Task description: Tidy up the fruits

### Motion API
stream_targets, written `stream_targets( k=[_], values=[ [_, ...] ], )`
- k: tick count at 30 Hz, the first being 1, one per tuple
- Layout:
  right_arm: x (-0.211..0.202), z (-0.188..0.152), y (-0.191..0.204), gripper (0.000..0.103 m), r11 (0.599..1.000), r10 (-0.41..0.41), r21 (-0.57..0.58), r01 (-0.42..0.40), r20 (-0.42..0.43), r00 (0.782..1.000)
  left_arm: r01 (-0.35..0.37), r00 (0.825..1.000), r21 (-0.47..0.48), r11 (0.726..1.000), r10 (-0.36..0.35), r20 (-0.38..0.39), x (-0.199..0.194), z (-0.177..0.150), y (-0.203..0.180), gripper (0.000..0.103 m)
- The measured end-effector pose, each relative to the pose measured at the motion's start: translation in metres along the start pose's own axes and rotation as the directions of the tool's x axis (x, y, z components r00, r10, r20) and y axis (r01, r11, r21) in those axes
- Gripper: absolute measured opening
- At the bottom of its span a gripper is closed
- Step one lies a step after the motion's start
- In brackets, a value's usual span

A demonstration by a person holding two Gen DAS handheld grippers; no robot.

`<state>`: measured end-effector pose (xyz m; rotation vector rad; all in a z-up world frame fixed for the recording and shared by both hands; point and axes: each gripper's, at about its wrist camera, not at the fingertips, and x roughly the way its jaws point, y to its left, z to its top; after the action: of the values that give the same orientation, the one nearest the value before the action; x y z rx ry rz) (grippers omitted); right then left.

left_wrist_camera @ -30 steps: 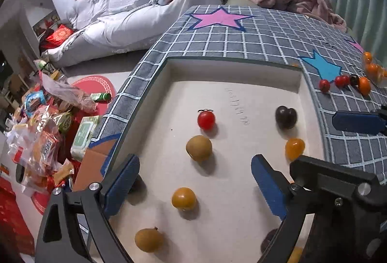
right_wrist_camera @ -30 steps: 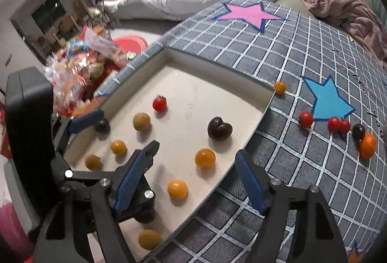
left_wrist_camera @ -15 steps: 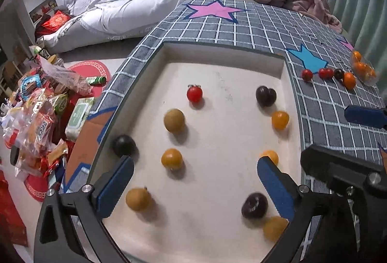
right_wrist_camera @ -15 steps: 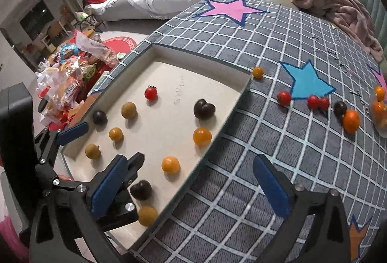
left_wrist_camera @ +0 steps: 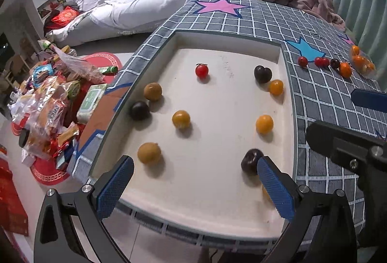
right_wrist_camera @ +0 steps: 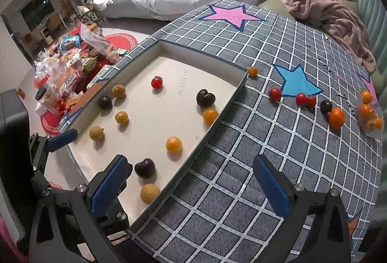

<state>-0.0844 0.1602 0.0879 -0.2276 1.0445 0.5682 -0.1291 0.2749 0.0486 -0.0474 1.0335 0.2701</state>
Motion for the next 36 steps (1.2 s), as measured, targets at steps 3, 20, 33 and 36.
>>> stream_targets(
  k=[3,20,33,36],
  values=[
    [-0.006,-0.004,0.003,0.103,1.000,-0.002,-0.005,0.002,0.006,1.000,-0.011,1.000,0.000,1.000,0.011,0.006,-0.007,-0.006,0.000,0.103],
    [-0.028,-0.021,0.011,0.103,1.000,0.010,-0.013,-0.010,0.036,0.999,-0.043,0.999,0.021,0.999,0.043,0.033,-0.034,-0.026,-0.004,0.103],
    [-0.034,-0.021,0.006,0.103,1.000,0.021,0.002,-0.021,0.047,0.999,-0.059,0.997,0.047,0.997,0.057,0.045,-0.039,-0.022,-0.014,0.103],
    [-0.034,-0.021,0.005,0.103,1.000,0.022,0.002,-0.022,0.046,0.999,-0.060,0.997,0.050,0.997,0.058,0.043,-0.038,-0.022,-0.015,0.103]
  ],
)
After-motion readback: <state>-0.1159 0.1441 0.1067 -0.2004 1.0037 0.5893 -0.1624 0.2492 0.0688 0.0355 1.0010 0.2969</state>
